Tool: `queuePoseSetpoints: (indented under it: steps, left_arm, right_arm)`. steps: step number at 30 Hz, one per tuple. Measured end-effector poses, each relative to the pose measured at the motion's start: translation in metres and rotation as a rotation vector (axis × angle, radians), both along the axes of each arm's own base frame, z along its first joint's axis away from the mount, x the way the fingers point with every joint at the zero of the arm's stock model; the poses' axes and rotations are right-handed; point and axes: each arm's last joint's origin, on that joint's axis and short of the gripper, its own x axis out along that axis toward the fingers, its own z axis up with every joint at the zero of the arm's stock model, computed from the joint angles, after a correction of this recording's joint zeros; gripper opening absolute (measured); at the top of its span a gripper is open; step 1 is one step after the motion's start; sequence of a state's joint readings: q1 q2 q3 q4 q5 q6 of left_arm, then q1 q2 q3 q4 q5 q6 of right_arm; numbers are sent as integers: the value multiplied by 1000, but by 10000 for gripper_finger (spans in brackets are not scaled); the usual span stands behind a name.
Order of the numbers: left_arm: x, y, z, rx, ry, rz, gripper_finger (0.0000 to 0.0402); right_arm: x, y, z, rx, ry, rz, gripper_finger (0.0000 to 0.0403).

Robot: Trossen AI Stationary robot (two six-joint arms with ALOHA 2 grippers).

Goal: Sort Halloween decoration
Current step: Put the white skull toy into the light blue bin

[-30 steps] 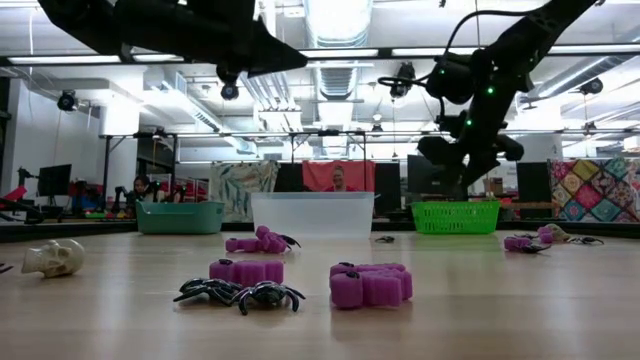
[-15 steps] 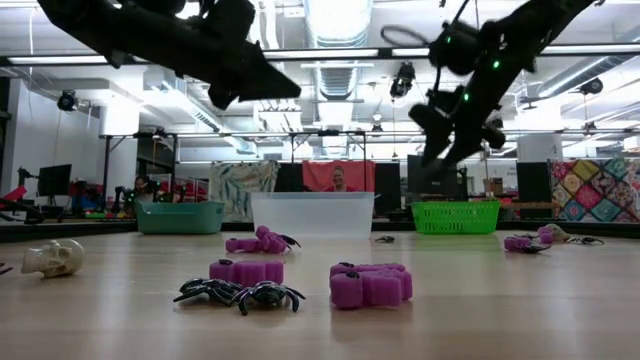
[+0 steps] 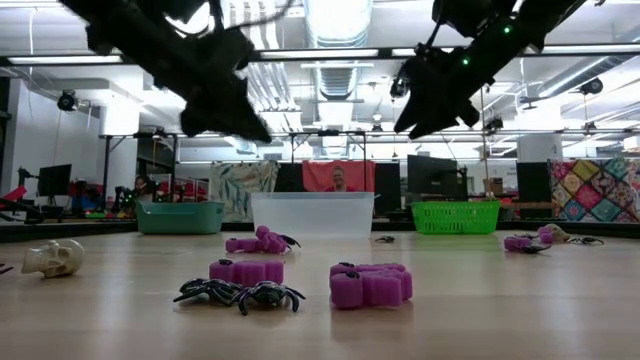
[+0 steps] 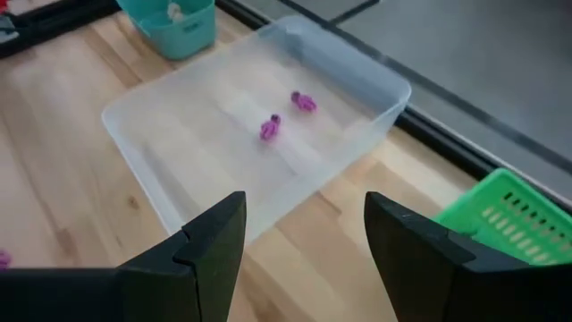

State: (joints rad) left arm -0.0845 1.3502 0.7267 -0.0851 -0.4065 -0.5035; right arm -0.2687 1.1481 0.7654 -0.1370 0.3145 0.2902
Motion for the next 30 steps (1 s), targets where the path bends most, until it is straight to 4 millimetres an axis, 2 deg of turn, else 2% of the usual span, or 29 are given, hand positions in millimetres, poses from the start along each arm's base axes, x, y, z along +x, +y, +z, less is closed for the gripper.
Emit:
queuePoseSetpoints:
  steps: [5, 9, 13, 19, 22, 26, 30]
  left_arm:
    - [-11, -3, 5, -144, 297, 72, 0]
    - [-16, -18, 12, -246, 430, -27, 0]
    - [-19, -36, 20, -423, 474, -63, 0]
    - [-35, -63, 20, -578, 546, 142, 0]
    - [-48, -80, 18, -602, 605, 203, 3]
    - [-61, -98, 17, -633, 656, 251, 23]
    - [-69, -110, 11, -689, 729, 303, 60]
  right_arm:
    - [1, 0, 1, -17, -5, 10, 219]
    - [1, 0, 1, -35, 8, 24, 219]
    - [1, 0, 1, -37, 10, 26, 219]
    - [1, 0, 1, -52, 22, 37, 219]
    - [2, 0, 2, -63, 18, 43, 219]
    - [3, -1, 4, -77, -4, 47, 219]
    - [4, -1, 5, -83, -24, 47, 219]
